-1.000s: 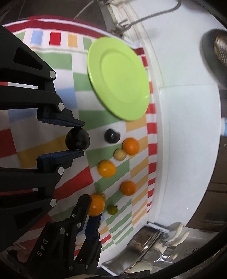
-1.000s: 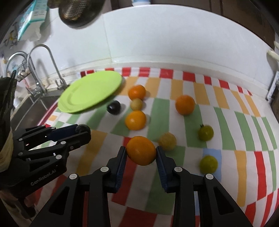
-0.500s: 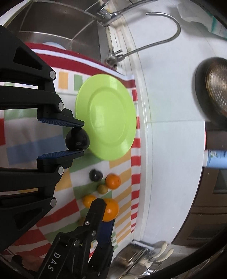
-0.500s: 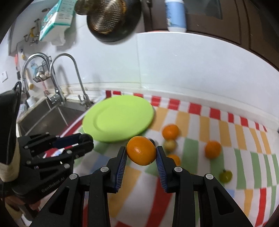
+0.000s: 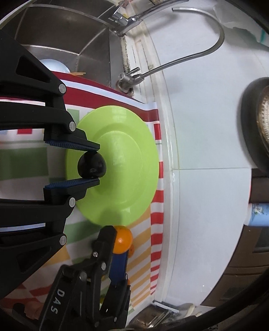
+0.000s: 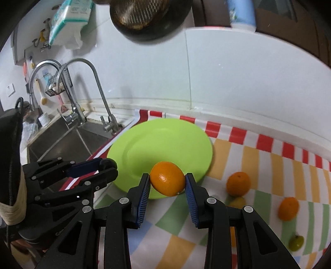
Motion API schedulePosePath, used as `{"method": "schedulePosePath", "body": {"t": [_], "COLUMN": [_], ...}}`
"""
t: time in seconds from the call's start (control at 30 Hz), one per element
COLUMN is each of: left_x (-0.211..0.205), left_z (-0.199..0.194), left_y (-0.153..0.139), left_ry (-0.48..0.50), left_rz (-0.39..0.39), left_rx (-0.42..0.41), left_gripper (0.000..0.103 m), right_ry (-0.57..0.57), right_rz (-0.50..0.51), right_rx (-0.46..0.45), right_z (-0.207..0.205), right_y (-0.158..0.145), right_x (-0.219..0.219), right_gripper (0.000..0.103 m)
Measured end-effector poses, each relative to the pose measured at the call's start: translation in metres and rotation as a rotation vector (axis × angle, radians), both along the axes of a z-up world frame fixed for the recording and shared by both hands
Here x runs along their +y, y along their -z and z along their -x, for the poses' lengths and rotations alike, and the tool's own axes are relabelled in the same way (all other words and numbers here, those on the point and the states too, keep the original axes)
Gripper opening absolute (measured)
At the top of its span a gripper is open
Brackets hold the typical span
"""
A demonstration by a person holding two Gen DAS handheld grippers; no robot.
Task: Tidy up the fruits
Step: 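Carry the plum and orange over the green plate and open both tools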
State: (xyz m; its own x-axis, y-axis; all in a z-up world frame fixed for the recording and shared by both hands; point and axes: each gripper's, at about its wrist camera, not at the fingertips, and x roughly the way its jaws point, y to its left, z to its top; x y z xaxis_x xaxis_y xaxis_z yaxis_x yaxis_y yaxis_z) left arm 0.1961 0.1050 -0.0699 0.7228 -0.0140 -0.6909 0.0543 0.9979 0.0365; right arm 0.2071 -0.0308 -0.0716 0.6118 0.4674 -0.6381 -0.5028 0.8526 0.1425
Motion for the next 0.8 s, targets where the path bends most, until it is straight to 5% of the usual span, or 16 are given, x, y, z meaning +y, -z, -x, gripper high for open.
{"method": "schedulePosePath", "body": {"t": [0.43, 0.57, 0.63, 0.8], "left_x": [0.012, 0.013, 0.012, 0.009], "left_z": [-0.03, -0.032, -0.028, -0.015], "left_y": [0.031, 0.032, 0.028, 0.017], "left_ry": [0.006, -0.001, -0.015, -0.027], "left_rz": [-0.009, -0.007, -0.037, -0.057], "left_rx": [0.055, 0.052, 0.035, 0.021], "left_gripper": [0.026, 0.046, 0.048, 0.048], "right_ry": [-0.008, 0.005, 0.014, 0.062], "right_rz": [0.018, 0.009, -0.006, -0.002], "right_rx": [0.091, 0.09, 0.078, 0.028], "right_z": [-0.039, -0.044, -0.043, -0.031], "right_y": [0.038, 0.04, 0.037, 0.024], "right_x": [0.022, 0.02, 0.015, 0.001], "right_gripper": [0.035, 0.036, 0.049, 0.051]}}
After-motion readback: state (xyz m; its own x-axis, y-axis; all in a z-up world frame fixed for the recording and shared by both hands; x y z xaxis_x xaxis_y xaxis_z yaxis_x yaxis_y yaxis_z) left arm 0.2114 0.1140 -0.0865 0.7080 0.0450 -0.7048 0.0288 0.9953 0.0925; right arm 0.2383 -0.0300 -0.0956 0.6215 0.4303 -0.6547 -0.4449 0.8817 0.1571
